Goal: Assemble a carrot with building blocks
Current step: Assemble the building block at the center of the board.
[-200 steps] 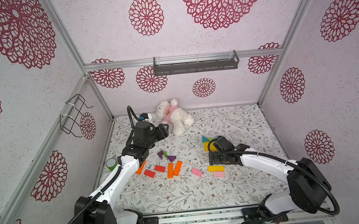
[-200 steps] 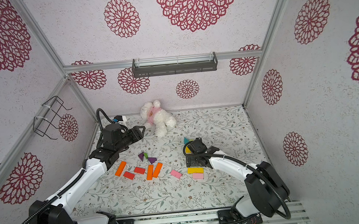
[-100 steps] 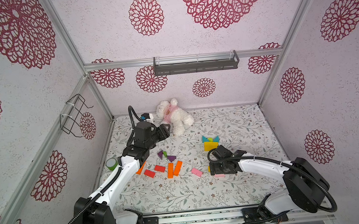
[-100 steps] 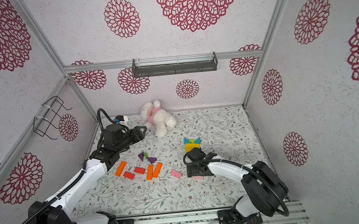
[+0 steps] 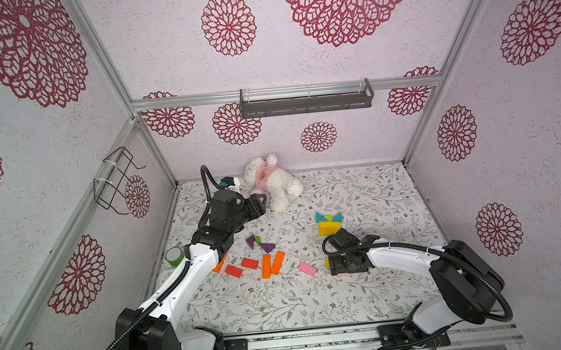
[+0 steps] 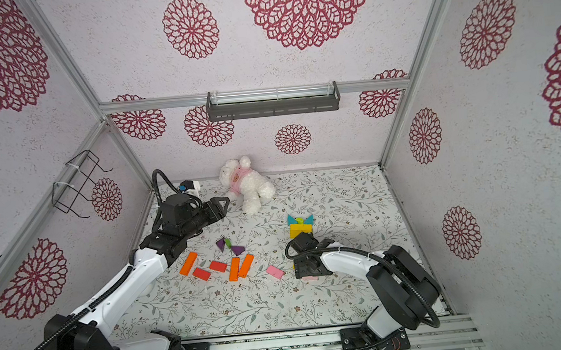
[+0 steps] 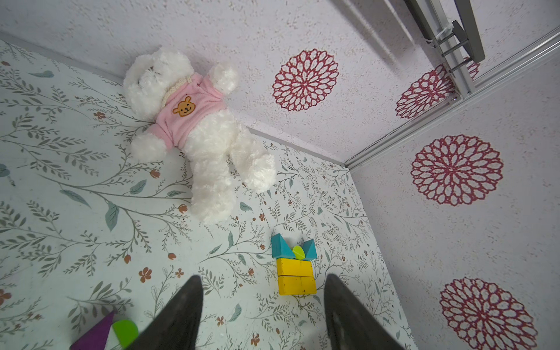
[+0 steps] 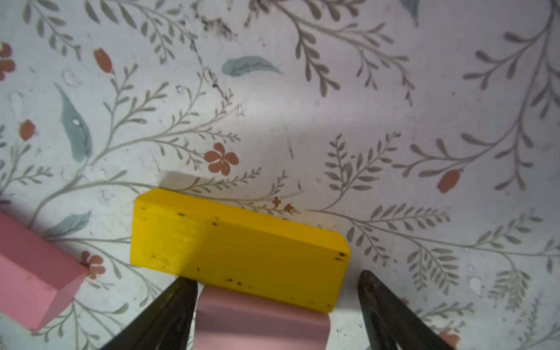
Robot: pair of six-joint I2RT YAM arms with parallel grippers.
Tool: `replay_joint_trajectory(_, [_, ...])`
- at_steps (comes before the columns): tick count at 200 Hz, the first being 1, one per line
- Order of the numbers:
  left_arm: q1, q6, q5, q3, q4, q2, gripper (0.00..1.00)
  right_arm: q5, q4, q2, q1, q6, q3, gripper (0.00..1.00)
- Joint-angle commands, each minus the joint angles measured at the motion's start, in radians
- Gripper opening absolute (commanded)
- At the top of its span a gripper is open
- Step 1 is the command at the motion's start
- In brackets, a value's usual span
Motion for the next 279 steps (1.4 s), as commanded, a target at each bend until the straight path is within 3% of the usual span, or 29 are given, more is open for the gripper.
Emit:
replay_joint_trajectory(1, [-0.003, 0.002, -0.012, 0.010, 0.005, -0.009, 0.66, 0.032, -0.012, 0.026, -0.015, -0.041, 0.038, 0.79])
replay_joint_trajectory(46, [-0.003, 0.008, -0.023, 0.012, -0.001, -0.007, 0.66, 0.028, -0.002, 0.100, -0.077, -0.136, 0.093, 0.71])
replay_joint_trajectory(90, [-0.004, 0.010, -0.023, 0.013, -0.001, 0.000, 0.66, -0.005, -0.059, 0.119, -0.100, -0.244, 0.151, 0.76])
replay_joint_trajectory(132, [-0.003, 0.007, -0.017, 0.014, -0.001, 0.008, 0.66, 0.017, -0.115, 0.015, -0.112, -0.215, 0.051, 0.79])
replay_joint_trajectory(165, [-0.004, 0.002, -0.010, 0.015, -0.001, 0.019, 0.65, 0.013, -0.097, -0.032, -0.177, -0.214, 0.008, 0.73])
replay_joint_trajectory(279, [-0.003, 0.008, -0.016, 0.015, -0.005, 0.011, 0.66, 0.069, -0.072, 0.107, -0.241, -0.234, 0.152, 0.69])
